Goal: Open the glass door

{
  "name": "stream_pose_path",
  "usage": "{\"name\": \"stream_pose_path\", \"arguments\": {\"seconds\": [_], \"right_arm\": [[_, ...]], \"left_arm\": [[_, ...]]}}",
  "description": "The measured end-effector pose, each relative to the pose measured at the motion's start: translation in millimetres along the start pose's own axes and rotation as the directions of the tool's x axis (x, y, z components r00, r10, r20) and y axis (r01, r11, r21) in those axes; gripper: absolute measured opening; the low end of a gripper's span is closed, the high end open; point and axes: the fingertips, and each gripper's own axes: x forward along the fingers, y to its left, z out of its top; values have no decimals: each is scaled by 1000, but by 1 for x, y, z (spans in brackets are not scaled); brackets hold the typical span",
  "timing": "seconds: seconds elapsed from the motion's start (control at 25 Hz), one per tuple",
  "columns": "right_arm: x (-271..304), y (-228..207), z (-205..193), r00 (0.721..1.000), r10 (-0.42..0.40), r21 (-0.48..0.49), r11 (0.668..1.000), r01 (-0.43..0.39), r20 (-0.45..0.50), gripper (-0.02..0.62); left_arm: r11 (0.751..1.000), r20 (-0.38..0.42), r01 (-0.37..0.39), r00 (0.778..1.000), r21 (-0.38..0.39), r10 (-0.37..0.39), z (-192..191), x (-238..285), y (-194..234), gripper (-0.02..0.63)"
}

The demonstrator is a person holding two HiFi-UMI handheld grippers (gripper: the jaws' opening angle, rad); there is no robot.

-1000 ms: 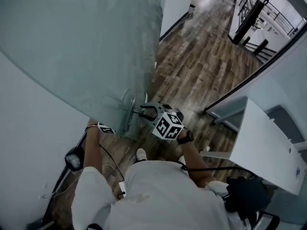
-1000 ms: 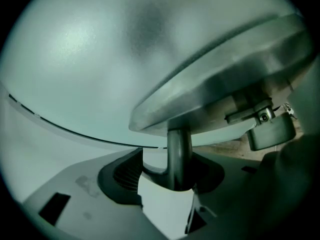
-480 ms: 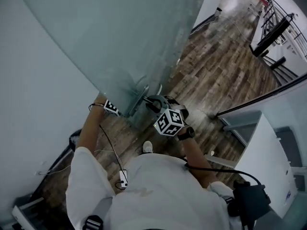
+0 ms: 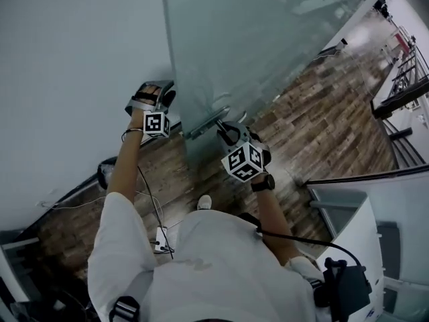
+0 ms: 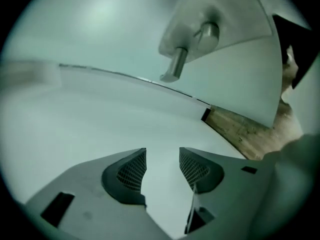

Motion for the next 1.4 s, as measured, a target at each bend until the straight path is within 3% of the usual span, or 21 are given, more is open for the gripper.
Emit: {"name": "stream_pose_path", "arguments": {"seconds": [0.08,0.12,0.2,0.32,0.44,0.52,0.56,0.84,0.92,1.0,1.24,1.4], "right_arm": [[8,-4,4,1000,-21,14,1000,21,11,100],[12,-6,7,999,-39,19,999,38,20,100],[22,-9,13,997,-71,21,997,71,28,100],[40,-14,23,998,-70,27,997,70,9,100],[55,-21,34,999,-44,34,998,44,-4,100],[65,-25,41,999,-38,36,999,38,-6,100],[70,-28,44,999,-37,36,999,37,-7,100],[114,-47,70,999,-36,57,998,35,15,101],[126,-53,78,999,-40,62,997,38,30,101],[137,-60,84,998,-46,60,997,44,39,101],[166,-75,100,997,-59,58,997,55,59,101],[186,-86,111,994,-93,-1,996,93,53,101]], "left_arm": [[984,-59,-38,998,-173,29,-23,-21,6,207],[962,-85,-66,995,-264,46,-33,-33,10,206],[889,-123,-129,989,-440,83,-50,-59,17,197],[730,-166,-215,976,-648,140,-62,-97,25,96],[528,-197,-272,961,-805,195,-58,-133,29,28],[413,-218,-295,950,-861,225,-49,-153,31,11],[376,-223,-302,945,-876,239,-43,-160,33,6],[155,-263,-312,925,-937,273,-20,-171,34,3],[108,-281,-318,922,-942,265,-18,-168,31,3],[85,-290,-320,923,-944,254,-14,-165,26,3],[63,-307,-325,930,-943,203,-13,-163,4,3],[48,-315,-329,932,-943,181,-18,-162,-9,3]]}}
